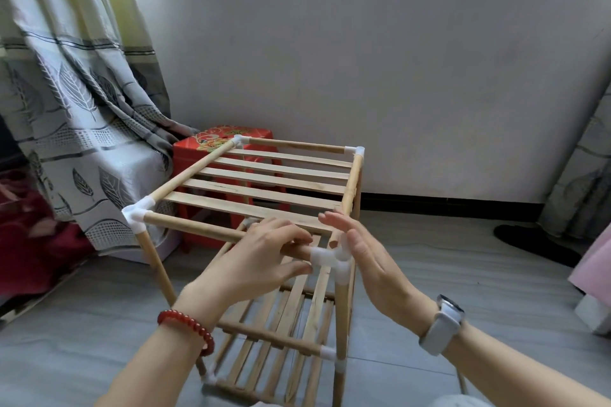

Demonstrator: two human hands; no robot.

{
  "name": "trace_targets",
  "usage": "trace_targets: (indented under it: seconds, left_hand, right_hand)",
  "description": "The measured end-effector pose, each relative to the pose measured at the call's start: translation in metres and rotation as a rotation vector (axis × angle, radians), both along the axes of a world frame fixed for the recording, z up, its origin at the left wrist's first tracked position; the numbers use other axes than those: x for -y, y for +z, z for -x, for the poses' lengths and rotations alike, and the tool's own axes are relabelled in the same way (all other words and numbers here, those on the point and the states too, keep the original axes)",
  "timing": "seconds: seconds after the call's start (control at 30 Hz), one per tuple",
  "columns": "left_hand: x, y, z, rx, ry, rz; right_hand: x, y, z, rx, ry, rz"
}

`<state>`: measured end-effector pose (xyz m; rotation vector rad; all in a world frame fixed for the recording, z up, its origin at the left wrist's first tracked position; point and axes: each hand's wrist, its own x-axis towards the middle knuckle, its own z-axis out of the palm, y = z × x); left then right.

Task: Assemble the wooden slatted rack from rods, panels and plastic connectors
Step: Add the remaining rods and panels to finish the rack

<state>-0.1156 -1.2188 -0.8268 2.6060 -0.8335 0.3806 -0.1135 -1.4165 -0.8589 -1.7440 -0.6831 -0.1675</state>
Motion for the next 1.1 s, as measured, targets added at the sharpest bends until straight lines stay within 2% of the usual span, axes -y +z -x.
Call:
trace_targets:
  seconds: [0.1,0.2,0.37,0.5,0.63,0.9,1.03,1.1]
  left_hand:
    - [-0.015,0.002,-0.004,0.016,0.062,-0.073]
    - [-0.013,-0.005,-0.008,0.118,0.215,0.022]
    - [-0.002,-0.016,-0.016,0.321,0.481,0.116]
    - [0.002,-0.021,-0.019,0.474,0.514,0.177]
    - [0.005,-0.024,-0.024,0.54,0.533,0.194]
    - [0.006,-0.027,-0.025,0.555,0.51,0.199]
    - [0.005,-0.022,-0.019,0.432,0.415,0.173]
    - [0.013,-0.017,-0.013,0.343,0.371,0.15]
  right_hand:
    - [-0.001,0.011,-0.008,0.036,-0.148,-0.227]
    - [-0.016,0.021,-0.018,0.022,-0.204,-0.356]
    - [-0.039,0.015,-0.024,0.003,-0.224,-0.449]
    - [-0.046,0.012,-0.029,0.022,-0.259,-0.473]
    - [-0.051,0.009,-0.031,0.028,-0.291,-0.471]
    - [-0.056,0.005,-0.032,0.076,-0.311,-0.422]
    - [-0.047,0.012,-0.035,-0.102,-0.194,-0.373]
    - [-0.034,0.018,-0.038,-0.234,-0.159,-0.426]
